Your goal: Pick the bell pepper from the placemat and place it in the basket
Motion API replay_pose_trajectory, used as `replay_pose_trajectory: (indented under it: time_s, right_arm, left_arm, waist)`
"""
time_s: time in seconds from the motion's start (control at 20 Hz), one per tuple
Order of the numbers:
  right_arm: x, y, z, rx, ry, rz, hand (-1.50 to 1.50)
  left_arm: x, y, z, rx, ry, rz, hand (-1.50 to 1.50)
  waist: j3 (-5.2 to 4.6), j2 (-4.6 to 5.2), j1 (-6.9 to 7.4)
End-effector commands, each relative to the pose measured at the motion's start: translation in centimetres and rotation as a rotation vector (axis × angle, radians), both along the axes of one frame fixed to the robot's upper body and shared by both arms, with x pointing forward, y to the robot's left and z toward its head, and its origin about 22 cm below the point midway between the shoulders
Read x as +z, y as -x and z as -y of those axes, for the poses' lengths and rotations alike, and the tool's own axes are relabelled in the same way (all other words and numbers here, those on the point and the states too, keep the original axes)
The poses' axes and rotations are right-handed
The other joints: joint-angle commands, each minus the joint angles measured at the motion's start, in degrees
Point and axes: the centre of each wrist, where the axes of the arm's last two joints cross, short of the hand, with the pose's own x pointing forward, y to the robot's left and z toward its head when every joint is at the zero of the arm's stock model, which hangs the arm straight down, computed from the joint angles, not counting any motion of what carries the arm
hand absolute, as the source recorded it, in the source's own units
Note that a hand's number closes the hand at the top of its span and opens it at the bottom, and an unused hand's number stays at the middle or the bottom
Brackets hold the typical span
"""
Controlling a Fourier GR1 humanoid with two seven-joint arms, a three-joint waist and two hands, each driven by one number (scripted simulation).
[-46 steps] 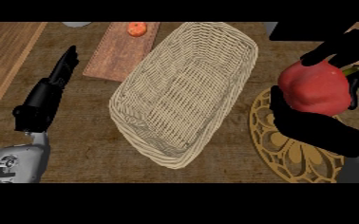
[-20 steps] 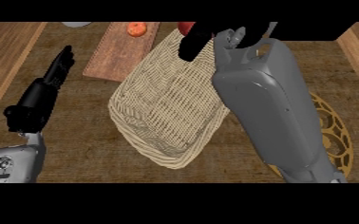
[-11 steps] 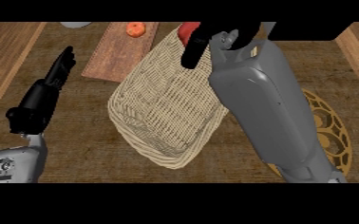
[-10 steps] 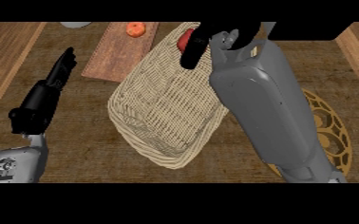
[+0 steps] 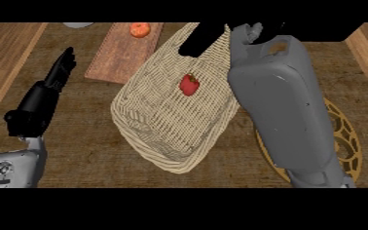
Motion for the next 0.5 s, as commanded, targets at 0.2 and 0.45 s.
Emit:
replay_pose_trajectory:
  time_s: [0.2,0.45]
  right_arm:
    - [1.6,0.3,5.4,-0.345,-0.349,0.232,-1.5]
    - [1.5,2.8,10.2,-0.492,-0.413,0.315,-1.5]
  left_arm:
    - [1.0,0.0,-0.8,0.01,0.01,-0.007,0.0]
    - [-0.6,0.9,0.0,0.03,0.01,-0.007,0.0]
  waist:
    - [0.07,-0.09,-0.69]
    - [0.06,-0.39,-1.73]
